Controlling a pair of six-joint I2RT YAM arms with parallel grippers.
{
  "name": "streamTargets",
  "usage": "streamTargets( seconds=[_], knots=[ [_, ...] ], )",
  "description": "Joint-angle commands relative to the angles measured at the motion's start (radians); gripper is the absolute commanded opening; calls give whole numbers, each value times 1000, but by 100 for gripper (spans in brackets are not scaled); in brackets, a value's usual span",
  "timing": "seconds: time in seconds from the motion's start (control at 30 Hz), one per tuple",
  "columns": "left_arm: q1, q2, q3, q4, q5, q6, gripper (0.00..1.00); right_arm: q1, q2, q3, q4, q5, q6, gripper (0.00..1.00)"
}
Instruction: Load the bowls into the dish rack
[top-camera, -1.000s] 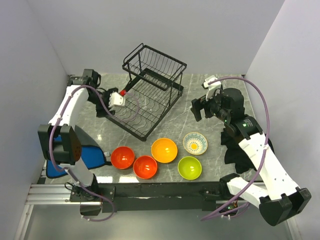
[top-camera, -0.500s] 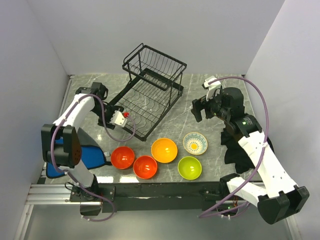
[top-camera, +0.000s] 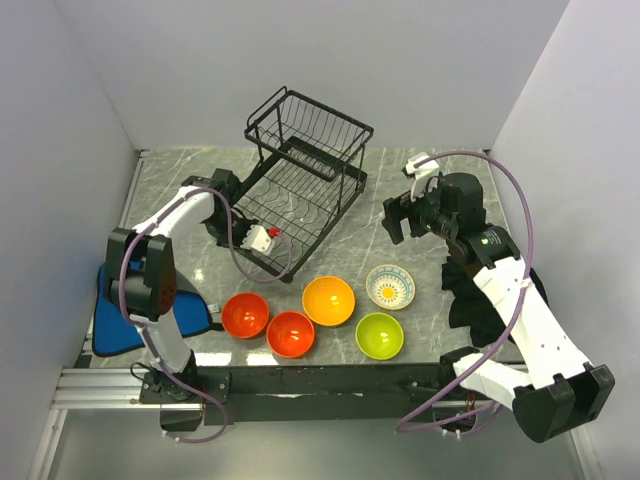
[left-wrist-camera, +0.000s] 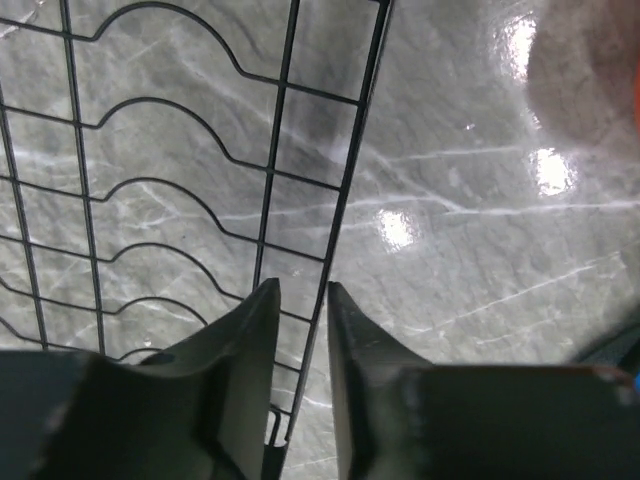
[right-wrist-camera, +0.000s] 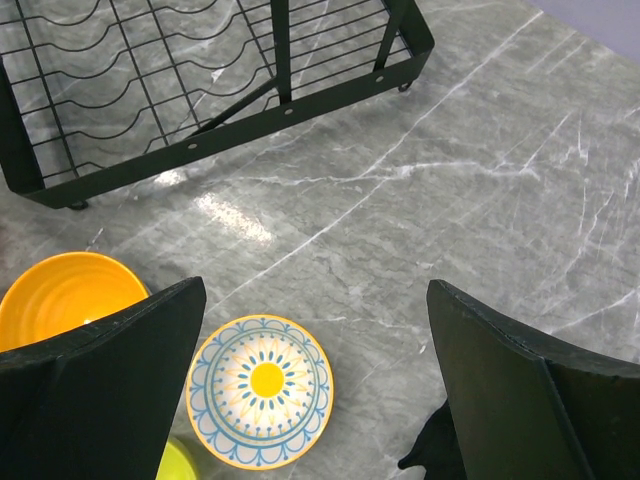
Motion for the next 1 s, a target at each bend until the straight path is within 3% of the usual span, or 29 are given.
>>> streamTargets(
  seconds=[0.0, 0.2, 0.23, 0.33, 0.63, 0.97],
  knots=[
    [-38, 7, 44, 6, -21, -81, 27, -6, -13, 14, 6, -15, 5, 100],
    [-88, -14, 1, 41, -38, -168, 13, -6, -8, 21, 5, -13, 2, 100],
    [-96, -13, 1, 38, -41, -189, 6, -6, -9, 20, 6, -10, 1, 100],
    [-142, 9, 31, 4, -34, -330, 1, -5, -17, 12, 12, -6, 2, 100],
    [-225, 10, 62, 148, 106, -870, 1, -8, -43, -28, 28, -7, 13, 100],
    [-315, 84, 143, 340, 124, -1088, 1, -9, -72, -71, 51, -7, 27, 100]
  ],
)
